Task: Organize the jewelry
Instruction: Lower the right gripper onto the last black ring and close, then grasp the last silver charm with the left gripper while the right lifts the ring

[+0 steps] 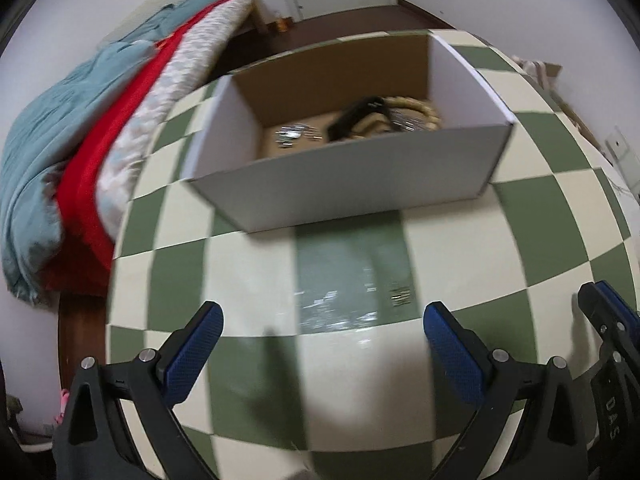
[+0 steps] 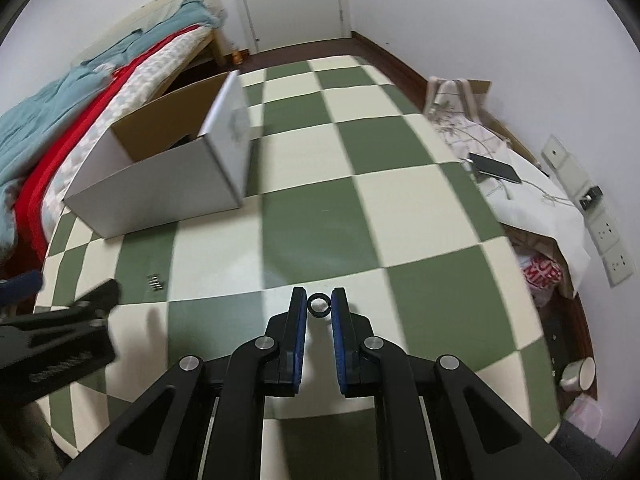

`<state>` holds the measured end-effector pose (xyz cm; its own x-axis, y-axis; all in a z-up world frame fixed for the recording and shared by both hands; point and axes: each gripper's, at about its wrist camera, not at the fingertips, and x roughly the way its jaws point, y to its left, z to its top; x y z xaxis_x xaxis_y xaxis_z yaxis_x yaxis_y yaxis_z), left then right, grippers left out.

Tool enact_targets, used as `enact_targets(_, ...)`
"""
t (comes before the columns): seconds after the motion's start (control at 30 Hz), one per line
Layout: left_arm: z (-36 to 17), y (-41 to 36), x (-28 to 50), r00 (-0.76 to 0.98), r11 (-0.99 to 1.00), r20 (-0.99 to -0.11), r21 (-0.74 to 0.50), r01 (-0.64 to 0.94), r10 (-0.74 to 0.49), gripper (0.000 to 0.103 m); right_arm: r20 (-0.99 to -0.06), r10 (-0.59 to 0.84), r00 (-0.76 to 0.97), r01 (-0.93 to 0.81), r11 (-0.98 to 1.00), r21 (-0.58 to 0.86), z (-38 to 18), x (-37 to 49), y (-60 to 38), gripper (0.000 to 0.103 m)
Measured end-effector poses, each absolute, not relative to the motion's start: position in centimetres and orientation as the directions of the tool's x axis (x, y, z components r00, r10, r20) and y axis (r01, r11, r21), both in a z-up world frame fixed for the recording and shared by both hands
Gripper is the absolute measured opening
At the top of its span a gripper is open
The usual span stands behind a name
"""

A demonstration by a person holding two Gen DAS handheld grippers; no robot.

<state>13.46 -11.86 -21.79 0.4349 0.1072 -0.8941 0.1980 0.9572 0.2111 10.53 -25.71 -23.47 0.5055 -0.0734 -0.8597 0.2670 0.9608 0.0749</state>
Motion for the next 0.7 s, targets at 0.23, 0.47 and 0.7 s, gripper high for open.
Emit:
enact_targets(0.23, -22.5, -13.6, 13.6, 0.42, 0.954, -0.906, 0.177, 0.241, 0.062, 0.074, -0.861, -0.086, 0.501, 0.302, 0.95, 0.08, -23.7, 10.4, -27.6, 0.013)
enact_targets(0.47, -22.5, -13.4, 14.1, 0.408, 0.962, -0.913, 0.103, 0.252, -0.009, 0.01, -0.856, -0.083, 0.51, 0.31, 0.946, 0.093, -23.6, 10.6, -27.8, 0.013)
enact_targets(0.7, -21.6, -13.0, 13.9, 0.435, 0.965, -0.9, 0.089, 0.247, -0.028, 0.006, -0.851, -0.083, 0.519, 0.311, 0.945, 0.097, -23.1, 10.4, -27.7, 0.013)
